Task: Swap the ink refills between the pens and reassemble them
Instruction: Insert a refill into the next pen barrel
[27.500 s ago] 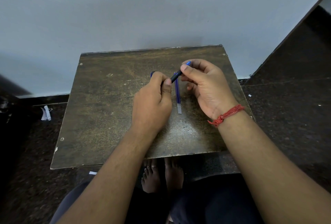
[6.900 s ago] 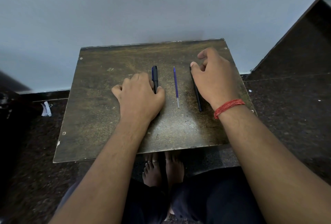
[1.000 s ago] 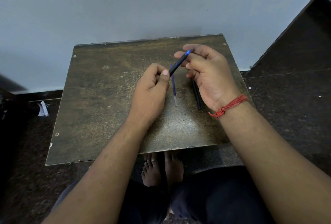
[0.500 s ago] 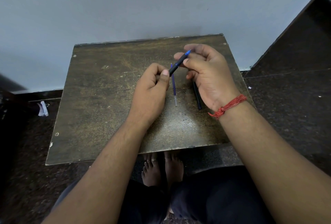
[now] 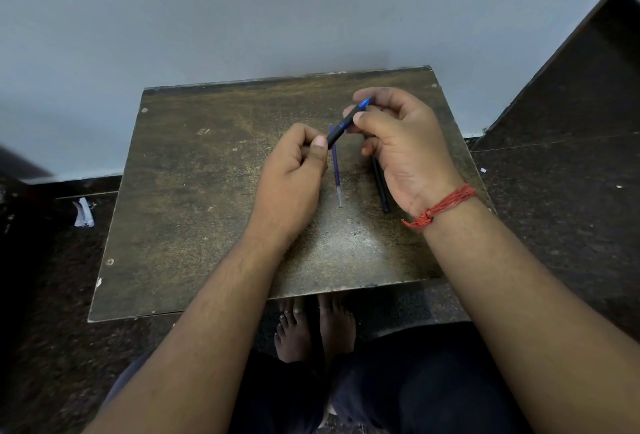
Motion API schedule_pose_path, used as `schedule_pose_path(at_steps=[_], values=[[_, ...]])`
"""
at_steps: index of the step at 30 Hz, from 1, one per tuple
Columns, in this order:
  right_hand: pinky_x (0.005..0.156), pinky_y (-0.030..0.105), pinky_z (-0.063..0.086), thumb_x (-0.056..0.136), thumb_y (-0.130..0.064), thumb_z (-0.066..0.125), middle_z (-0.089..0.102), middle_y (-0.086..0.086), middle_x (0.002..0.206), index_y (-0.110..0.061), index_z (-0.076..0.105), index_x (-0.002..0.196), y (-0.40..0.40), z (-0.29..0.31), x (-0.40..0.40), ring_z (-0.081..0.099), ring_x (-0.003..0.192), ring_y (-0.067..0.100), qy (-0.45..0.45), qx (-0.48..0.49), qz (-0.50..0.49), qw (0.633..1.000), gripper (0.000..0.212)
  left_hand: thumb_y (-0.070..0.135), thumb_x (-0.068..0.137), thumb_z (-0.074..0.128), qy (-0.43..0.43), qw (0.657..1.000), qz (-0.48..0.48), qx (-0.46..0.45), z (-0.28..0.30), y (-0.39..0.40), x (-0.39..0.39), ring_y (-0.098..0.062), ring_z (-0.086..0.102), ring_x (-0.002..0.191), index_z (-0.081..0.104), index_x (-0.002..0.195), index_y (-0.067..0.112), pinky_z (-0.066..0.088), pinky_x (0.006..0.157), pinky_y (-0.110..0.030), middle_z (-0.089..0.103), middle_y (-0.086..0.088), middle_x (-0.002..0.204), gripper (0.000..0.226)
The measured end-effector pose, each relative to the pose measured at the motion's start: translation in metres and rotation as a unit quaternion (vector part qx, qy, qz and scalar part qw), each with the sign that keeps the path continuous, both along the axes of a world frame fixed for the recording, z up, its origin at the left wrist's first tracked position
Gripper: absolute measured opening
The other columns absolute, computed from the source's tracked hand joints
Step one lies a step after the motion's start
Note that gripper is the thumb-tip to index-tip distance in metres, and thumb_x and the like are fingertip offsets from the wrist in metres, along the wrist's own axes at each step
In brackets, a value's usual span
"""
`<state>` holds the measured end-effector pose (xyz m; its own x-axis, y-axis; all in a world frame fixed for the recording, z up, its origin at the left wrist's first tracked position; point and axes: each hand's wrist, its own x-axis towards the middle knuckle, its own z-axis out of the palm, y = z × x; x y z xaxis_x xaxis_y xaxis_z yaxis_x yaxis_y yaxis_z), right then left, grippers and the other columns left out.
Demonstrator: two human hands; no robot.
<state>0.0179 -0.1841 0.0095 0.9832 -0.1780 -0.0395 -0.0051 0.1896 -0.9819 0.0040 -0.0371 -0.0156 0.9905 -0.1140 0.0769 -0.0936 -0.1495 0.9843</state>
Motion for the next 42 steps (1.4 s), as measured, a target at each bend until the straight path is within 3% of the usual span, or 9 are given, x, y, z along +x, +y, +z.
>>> schedule_pose_path(at_steps=[5,10,13,18,20,24,28,35,42], values=[[0.056,0.026,0.043,0.083,0.001,0.056,0.078,0.007,0.099,-0.013,0.064,0.105,-0.002,0.001,0.0,0.071,0.092,0.018,0.009,0.014,0.013,1.0,0.027,0.035,0.096,0.046,-0.001,1.0,-0.001,0.002,0.001,0.0,0.0,-0.01,0.035,0.053,0.051,0.081,0.024,0.029,0.054,-0.031,0.044,0.01,0.06,0.019],[0.053,0.026,0.043,0.087,-0.02,0.073,0.07,-0.003,0.081,-0.019,0.067,0.092,0.0,-0.003,-0.001,0.067,0.075,0.012,0.015,-0.033,-0.001,0.999,0.008,0.036,0.096,0.046,-0.003,1.0,0.001,0.004,0.001,0.0,0.0,-0.009,0.036,0.052,0.05,0.078,0.029,0.029,0.054,-0.031,0.045,0.013,0.059,0.019],[0.053,0.026,0.043,0.088,-0.012,0.071,0.07,-0.002,0.079,-0.017,0.069,0.094,0.001,-0.002,-0.001,0.066,0.072,0.01,0.012,-0.036,-0.006,0.999,0.008,0.035,0.096,0.046,-0.004,1.0,0.001,0.003,0.001,0.0,0.0,-0.009,0.036,0.052,0.051,0.078,0.029,0.029,0.054,-0.032,0.045,0.011,0.059,0.019],[0.058,0.027,0.043,0.082,0.0,0.058,0.078,0.006,0.098,-0.012,0.062,0.114,-0.002,0.002,0.0,0.071,0.091,0.015,0.005,0.002,0.008,1.0,0.034,0.036,0.096,0.046,-0.004,1.0,0.004,0.008,0.001,0.0,0.0,-0.008,0.036,0.052,0.051,0.078,0.03,0.029,0.054,-0.032,0.046,0.013,0.06,0.02],[0.058,0.027,0.043,0.082,-0.001,0.057,0.078,0.007,0.102,-0.011,0.06,0.116,-0.002,0.002,-0.001,0.071,0.093,0.015,0.014,0.016,0.011,1.0,0.036,0.036,0.096,0.046,-0.002,1.0,0.004,0.007,0.001,0.0,0.0,-0.008,0.036,0.052,0.051,0.077,0.031,0.028,0.054,-0.032,0.046,0.013,0.06,0.02],[0.052,0.025,0.042,0.084,-0.019,0.07,0.074,0.001,0.09,-0.016,0.066,0.102,0.0,-0.001,-0.001,0.068,0.079,0.014,0.022,-0.012,0.004,1.0,0.019,0.037,0.095,0.046,0.001,1.0,0.001,0.001,0.001,0.0,0.0,-0.009,0.036,0.052,0.052,0.075,0.034,0.029,0.053,-0.032,0.046,0.013,0.06,0.021],[0.05,0.024,0.041,0.089,-0.014,0.072,0.069,-0.005,0.075,-0.019,0.068,0.087,0.0,-0.001,-0.002,0.064,0.068,0.01,0.015,-0.037,-0.005,0.999,0.007,0.038,0.095,0.046,0.002,1.0,0.0,-0.001,0.0,0.0,0.0,-0.01,0.036,0.052,0.052,0.075,0.035,0.029,0.053,-0.033,0.046,0.012,0.061,0.021],[0.058,0.026,0.042,0.088,0.002,0.06,0.076,0.006,0.09,-0.013,0.07,0.095,-0.004,0.004,-0.002,0.064,0.075,0.012,0.012,0.015,-0.018,1.0,0.02,0.037,0.096,0.046,0.001,1.0,0.001,0.008,0.001,0.0,-0.001,-0.009,0.038,0.054,0.052,0.076,0.031,0.031,0.056,-0.033,0.047,0.014,0.061,0.021],[0.058,0.024,0.045,0.089,0.001,0.061,0.072,0.007,0.091,-0.014,0.068,0.092,-0.011,0.007,-0.001,0.062,0.075,0.014,0.007,0.092,-0.054,0.994,0.017,0.035,0.096,0.046,-0.003,1.0,-0.001,0.013,0.004,-0.001,-0.003,-0.007,0.038,0.053,0.051,0.078,0.028,0.031,0.054,-0.032,0.047,0.014,0.061,0.02]])
